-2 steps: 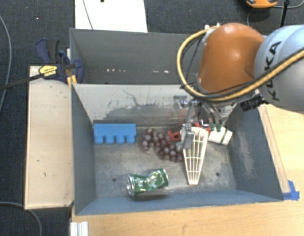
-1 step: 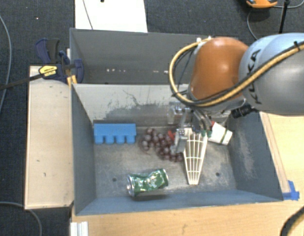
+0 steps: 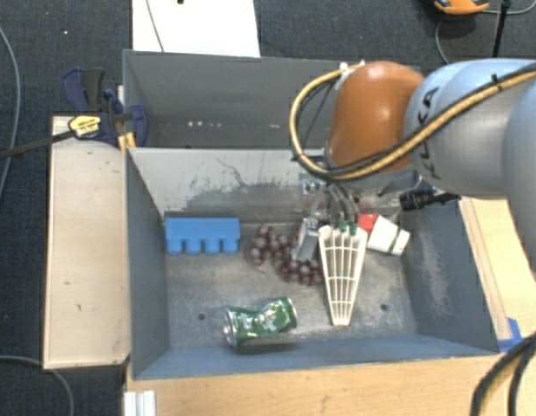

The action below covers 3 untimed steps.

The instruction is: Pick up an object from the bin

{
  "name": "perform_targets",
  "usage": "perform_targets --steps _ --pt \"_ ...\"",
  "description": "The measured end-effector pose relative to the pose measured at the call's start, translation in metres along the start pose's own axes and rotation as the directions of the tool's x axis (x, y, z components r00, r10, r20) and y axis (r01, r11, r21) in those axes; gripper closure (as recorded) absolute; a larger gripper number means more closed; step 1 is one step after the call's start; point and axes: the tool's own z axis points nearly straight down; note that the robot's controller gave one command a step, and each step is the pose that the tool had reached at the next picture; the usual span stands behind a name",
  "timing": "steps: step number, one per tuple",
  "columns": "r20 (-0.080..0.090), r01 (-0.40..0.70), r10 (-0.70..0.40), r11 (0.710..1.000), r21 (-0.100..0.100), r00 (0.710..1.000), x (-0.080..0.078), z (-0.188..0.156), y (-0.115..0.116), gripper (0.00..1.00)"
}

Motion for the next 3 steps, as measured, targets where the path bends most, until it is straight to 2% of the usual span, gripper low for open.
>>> perform_targets --steps 1,2,3 --pt "0.007 -0.069 0.069 0.998 -0.003 0.998 0.003 0.021 -0.005 0.00" --pt "0.005 -0.158 0.158 0.988 -0.003 0.988 0.001 0.086 -0.002 0.00" --pt "0.012 -0.179 0.179 0.984 -0.008 0.984 0.000 0.098 -0.002 1.00"
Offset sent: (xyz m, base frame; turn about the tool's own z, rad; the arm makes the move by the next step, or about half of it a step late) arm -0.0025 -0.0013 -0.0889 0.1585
